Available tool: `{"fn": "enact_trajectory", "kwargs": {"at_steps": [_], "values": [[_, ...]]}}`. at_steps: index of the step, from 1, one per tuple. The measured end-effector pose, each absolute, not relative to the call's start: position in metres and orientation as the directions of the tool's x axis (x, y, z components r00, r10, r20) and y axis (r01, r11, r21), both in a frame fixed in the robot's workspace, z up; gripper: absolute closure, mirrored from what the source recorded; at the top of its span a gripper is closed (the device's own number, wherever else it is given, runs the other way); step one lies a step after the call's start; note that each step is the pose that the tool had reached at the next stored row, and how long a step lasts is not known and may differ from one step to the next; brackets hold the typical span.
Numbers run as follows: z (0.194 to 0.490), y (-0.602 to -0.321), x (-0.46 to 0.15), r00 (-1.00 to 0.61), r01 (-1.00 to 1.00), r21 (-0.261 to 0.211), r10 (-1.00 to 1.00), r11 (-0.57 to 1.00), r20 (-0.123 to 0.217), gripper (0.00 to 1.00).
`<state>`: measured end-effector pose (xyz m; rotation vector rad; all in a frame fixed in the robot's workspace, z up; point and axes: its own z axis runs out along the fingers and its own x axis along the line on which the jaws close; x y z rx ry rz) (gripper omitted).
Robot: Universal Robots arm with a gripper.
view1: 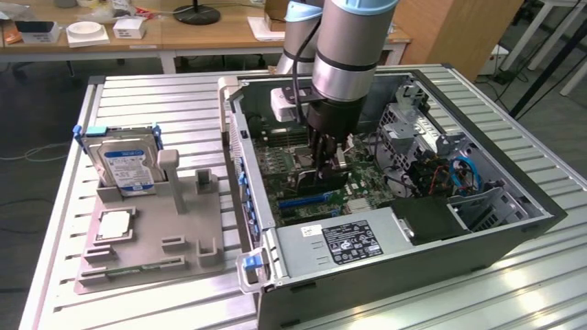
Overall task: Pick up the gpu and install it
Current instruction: 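Insert the gpu into the slot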
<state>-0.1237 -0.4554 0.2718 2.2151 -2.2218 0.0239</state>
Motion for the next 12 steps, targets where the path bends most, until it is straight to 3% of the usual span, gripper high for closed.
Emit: {"fn": "enact_trajectory", "kwargs": {"at_steps": [12], "values": [[0.2701, -0.4553, -0.1238, -0.003, -1.0, -0.008, -1.0, 0.003, 0.014, 0.74]]}}
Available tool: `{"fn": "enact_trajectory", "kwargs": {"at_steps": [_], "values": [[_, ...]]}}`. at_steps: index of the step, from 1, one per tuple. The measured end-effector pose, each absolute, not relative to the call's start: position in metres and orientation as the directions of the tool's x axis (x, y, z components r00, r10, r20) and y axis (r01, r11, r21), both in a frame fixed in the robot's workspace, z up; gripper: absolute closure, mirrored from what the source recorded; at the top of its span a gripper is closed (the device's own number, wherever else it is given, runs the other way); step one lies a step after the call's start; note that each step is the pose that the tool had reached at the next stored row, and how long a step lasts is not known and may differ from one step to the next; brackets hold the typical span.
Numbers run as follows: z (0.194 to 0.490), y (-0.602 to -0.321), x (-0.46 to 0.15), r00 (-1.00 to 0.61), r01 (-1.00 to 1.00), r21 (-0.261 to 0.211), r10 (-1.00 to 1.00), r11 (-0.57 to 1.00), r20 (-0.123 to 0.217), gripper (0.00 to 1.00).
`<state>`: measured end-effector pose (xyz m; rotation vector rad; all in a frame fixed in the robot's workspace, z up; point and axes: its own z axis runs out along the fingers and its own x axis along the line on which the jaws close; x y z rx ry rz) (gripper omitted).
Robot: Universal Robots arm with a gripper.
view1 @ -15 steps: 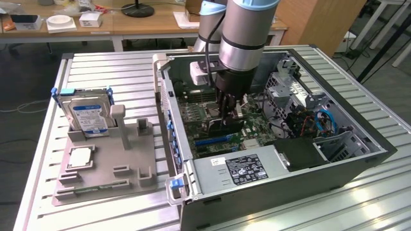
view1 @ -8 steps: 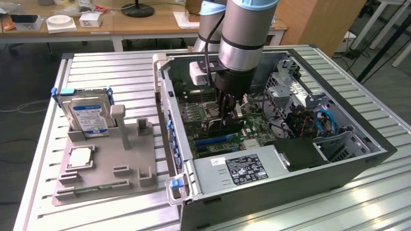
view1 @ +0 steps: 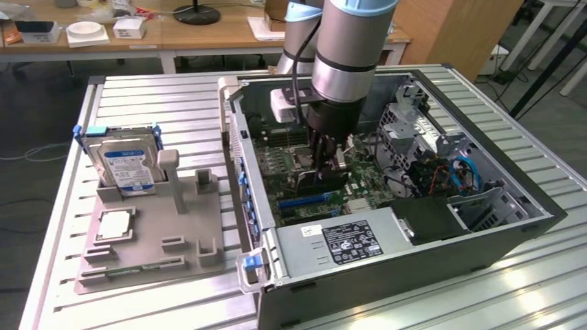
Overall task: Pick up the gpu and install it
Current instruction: 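Insert the gpu into the slot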
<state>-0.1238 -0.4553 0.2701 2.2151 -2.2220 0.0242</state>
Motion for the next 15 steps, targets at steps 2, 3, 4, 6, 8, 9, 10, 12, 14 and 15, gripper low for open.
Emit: {"fn": "enact_trajectory", "kwargs": {"at_steps": [2, 3, 4, 6, 8, 9, 10, 12, 14, 15], "values": [[0.267, -0.455, -0.124, -0.003, -1.0, -0.008, -1.0, 0.003, 0.014, 0.74], [0.265, -0.455, -0.124, -0.003, -1.0, -0.008, -1.0, 0.003, 0.014, 0.74], [0.263, -0.455, -0.124, -0.003, -1.0, -0.008, -1.0, 0.003, 0.014, 0.74], [0.26, -0.455, -0.124, -0.003, -1.0, -0.008, -1.0, 0.003, 0.014, 0.74], [0.258, -0.455, -0.124, -0.003, -1.0, -0.008, -1.0, 0.003, 0.014, 0.74], [0.258, -0.455, -0.124, -0.003, -1.0, -0.008, -1.0, 0.003, 0.014, 0.74], [0.258, -0.455, -0.124, -0.003, -1.0, -0.008, -1.0, 0.003, 0.014, 0.74], [0.256, -0.455, -0.124, -0.003, -1.0, -0.009, -1.0, 0.003, 0.014, 0.74], [0.256, -0.455, -0.124, -0.003, -1.0, -0.009, -1.0, 0.003, 0.013, 0.74], [0.256, -0.455, -0.124, -0.003, -1.0, -0.009, -1.0, 0.003, 0.013, 0.74]]}}
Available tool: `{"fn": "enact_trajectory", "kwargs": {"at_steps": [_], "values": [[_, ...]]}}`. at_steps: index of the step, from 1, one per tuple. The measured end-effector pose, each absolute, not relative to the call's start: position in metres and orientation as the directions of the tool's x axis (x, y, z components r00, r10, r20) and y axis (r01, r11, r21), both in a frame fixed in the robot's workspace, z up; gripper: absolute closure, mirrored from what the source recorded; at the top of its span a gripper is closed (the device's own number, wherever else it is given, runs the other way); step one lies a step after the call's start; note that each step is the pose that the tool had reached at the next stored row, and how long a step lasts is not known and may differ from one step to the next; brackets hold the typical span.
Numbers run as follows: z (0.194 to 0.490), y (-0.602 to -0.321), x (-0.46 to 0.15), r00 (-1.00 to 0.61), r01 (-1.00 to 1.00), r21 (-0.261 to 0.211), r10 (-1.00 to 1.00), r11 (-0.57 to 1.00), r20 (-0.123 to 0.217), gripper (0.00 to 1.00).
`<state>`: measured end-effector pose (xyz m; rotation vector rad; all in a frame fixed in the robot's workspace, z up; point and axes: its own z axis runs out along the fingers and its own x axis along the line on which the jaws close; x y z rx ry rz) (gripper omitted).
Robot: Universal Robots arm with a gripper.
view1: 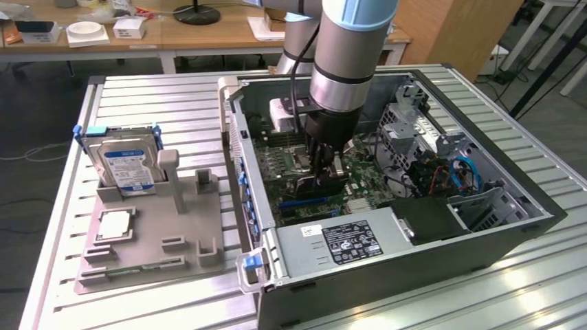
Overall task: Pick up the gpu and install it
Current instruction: 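Insert the gpu into the slot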
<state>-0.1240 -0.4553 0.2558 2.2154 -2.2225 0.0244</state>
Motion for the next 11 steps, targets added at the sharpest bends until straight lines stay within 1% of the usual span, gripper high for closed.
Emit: {"fn": "enact_trajectory", "kwargs": {"at_steps": [11], "values": [[0.2538, -0.4546, -0.124, -0.002, -1.0, -0.009, -1.0, 0.002, 0.013, 0.74]]}}
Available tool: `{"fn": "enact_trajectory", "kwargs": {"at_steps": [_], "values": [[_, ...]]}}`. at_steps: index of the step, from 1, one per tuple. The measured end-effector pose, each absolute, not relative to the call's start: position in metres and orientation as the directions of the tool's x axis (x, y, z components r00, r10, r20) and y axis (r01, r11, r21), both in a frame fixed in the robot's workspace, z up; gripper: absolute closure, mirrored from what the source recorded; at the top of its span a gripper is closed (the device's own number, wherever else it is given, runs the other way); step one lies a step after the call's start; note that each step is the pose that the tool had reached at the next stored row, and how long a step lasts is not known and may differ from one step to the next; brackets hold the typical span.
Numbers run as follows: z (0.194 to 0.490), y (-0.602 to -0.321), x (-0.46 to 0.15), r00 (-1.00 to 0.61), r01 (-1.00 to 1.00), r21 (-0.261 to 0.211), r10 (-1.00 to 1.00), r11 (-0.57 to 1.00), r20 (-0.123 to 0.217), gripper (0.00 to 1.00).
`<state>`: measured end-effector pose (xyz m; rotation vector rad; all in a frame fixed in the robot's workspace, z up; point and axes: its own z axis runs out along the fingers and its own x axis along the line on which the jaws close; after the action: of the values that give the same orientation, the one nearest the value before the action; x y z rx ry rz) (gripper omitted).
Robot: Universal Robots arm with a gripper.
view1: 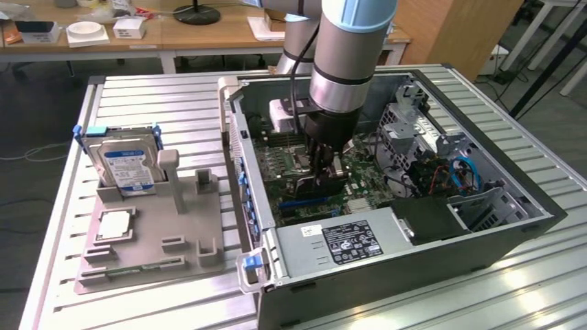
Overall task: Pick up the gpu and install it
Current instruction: 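Insert the gpu into the slot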
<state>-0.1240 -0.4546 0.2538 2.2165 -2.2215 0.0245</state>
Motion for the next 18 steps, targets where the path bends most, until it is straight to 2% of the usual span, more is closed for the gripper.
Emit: {"fn": "enact_trajectory", "kwargs": {"at_steps": [18], "values": [[0.2521, -0.4534, -0.1243, -0.002, -1.0, -0.009, -1.0, 0.002, 0.013, 0.74]]}}
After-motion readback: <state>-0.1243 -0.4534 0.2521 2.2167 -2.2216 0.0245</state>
